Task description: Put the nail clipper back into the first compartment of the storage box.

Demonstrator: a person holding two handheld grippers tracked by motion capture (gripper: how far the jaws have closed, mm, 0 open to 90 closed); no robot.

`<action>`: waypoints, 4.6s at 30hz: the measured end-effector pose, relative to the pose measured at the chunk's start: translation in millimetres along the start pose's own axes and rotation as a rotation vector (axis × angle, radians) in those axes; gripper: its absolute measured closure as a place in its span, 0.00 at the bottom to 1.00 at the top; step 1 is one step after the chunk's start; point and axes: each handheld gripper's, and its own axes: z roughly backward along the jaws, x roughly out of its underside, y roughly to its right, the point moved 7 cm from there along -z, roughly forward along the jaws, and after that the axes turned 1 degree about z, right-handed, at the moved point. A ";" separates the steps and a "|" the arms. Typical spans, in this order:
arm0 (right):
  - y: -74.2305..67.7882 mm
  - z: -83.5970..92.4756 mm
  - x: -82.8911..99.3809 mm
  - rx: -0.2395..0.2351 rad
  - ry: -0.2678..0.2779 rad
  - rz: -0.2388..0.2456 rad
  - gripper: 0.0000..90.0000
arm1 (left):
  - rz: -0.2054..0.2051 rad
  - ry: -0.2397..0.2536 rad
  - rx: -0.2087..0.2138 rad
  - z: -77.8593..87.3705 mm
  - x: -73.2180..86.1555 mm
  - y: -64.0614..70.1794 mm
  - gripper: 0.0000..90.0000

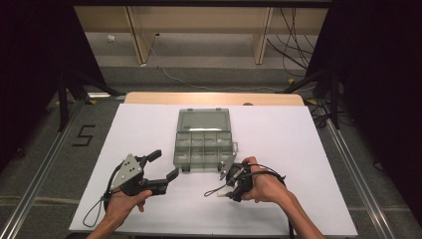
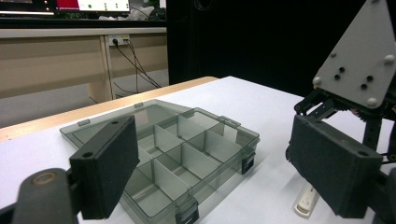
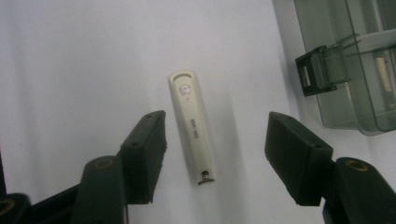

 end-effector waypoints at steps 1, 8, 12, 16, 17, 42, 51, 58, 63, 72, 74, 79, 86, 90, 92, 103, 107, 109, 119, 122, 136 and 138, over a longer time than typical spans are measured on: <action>0.6 -1.5 0.4 -0.004 -0.006 0.006 0.48 | -0.001 0.000 0.000 -0.1 -0.1 0.0 0.17; -1.0 -9.1 7.8 -0.026 -0.060 0.026 0.57 | 0.003 -0.006 -0.006 1.5 -0.1 0.2 0.17; 0.3 -11.7 12.2 -0.037 -0.080 0.012 0.62 | 0.003 -0.007 -0.005 1.3 -0.1 0.4 0.17; 0.3 -12.0 12.5 -0.044 -0.080 0.016 0.65 | 0.004 -0.007 -0.006 1.2 0.1 0.5 0.17; 0.1 -12.2 12.5 -0.044 -0.082 0.013 0.66 | 0.004 -0.008 -0.006 1.2 0.1 0.4 0.17; -3.4 -14.8 13.0 -0.092 -0.110 0.006 0.86 | -0.005 -0.008 -0.004 0.5 0.2 0.0 0.17; 2.4 0.4 4.3 -0.010 -0.070 0.009 0.86 | -0.005 -0.012 -0.020 1.0 0.6 -1.5 0.18; 10.1 24.3 -6.8 0.038 -0.008 -0.016 0.86 | -0.001 -0.013 -0.022 0.8 0.9 -2.2 0.17; 19.1 30.7 -11.0 0.079 0.021 -0.057 0.86 | -0.007 -0.014 -0.023 1.0 1.0 -3.1 0.17; 31.2 39.3 -25.1 0.111 0.093 -0.096 0.86 | 0.004 -0.017 -0.022 0.2 2.1 -2.2 0.17; 34.3 39.2 -29.1 0.116 0.097 -0.105 0.86 | 0.003 -0.016 -0.023 0.2 2.0 -2.6 0.17; 42.8 38.5 -39.0 0.105 0.139 -0.137 0.86 | -0.002 -0.016 -0.023 0.7 1.7 -2.9 0.17; 56.2 36.3 -52.9 0.099 0.183 -0.184 0.86 | 0.003 -0.017 -0.021 0.6 1.9 -2.2 0.17; 62.0 34.9 -61.9 0.101 0.198 -0.197 0.86 | -0.003 -0.016 -0.021 0.7 1.5 -2.5 0.17; 65.3 34.4 -66.3 0.105 0.198 -0.200 0.86 | -0.003 -0.016 -0.021 0.8 1.5 -2.6 0.17; 79.6 22.9 -88.9 0.114 0.198 -0.245 0.86 | -0.002 -0.017 -0.018 0.9 1.4 -2.0 0.17; 86.1 17.0 -96.2 0.113 0.205 -0.262 0.86 | 0.000 -0.016 -0.017 0.9 1.2 -1.9 0.17; 88.5 14.8 -100.2 0.110 0.205 -0.273 0.86 | 0.001 -0.016 -0.016 0.9 1.3 -2.0 0.17; 94.3 4.6 -124.1 0.101 0.208 -0.307 0.86 | 0.001 -0.014 -0.013 1.4 0.5 -1.0 0.17; 96.7 0.6 -128.7 0.104 0.197 -0.310 0.86 | 0.007 -0.013 -0.011 1.6 0.4 -0.5 0.17; 103.9 -12.0 -139.5 0.095 0.177 -0.363 0.86 | 0.002 -0.008 -0.012 2.0 -0.3 -1.8 0.17; 104.6 -14.7 -139.8 0.088 0.173 -0.375 0.86 | 0.001 -0.008 -0.012 2.1 -0.4 -1.6 0.17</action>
